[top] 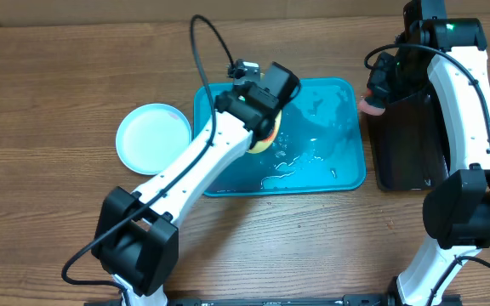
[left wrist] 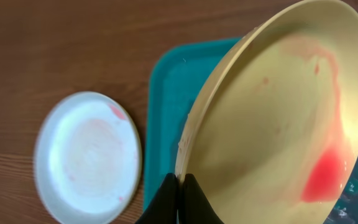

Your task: Clean dirty plates on tray and stack at the side

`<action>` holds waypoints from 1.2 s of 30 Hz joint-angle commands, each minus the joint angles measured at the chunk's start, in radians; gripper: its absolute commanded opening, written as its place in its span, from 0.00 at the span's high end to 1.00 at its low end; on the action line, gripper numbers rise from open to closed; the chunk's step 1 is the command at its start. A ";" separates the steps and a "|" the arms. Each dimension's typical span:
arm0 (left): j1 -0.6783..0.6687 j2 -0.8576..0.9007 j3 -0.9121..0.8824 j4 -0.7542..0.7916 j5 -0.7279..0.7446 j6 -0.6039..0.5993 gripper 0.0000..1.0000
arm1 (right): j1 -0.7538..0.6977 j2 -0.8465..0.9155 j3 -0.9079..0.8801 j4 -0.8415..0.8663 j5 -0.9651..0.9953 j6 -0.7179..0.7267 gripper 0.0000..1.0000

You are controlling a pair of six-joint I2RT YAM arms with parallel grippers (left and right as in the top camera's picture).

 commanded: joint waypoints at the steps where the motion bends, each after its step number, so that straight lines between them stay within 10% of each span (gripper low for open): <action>1: -0.048 -0.036 0.028 -0.002 -0.257 0.015 0.96 | 0.002 -0.017 0.024 0.003 -0.002 -0.019 0.96; 16: -0.231 -0.036 0.028 -0.002 -0.859 0.015 0.96 | 0.002 -0.017 0.024 0.002 0.002 -0.019 0.96; 36: -0.233 -0.036 0.028 -0.002 -0.884 0.016 0.96 | 0.002 -0.017 0.024 -0.013 0.002 -0.022 0.96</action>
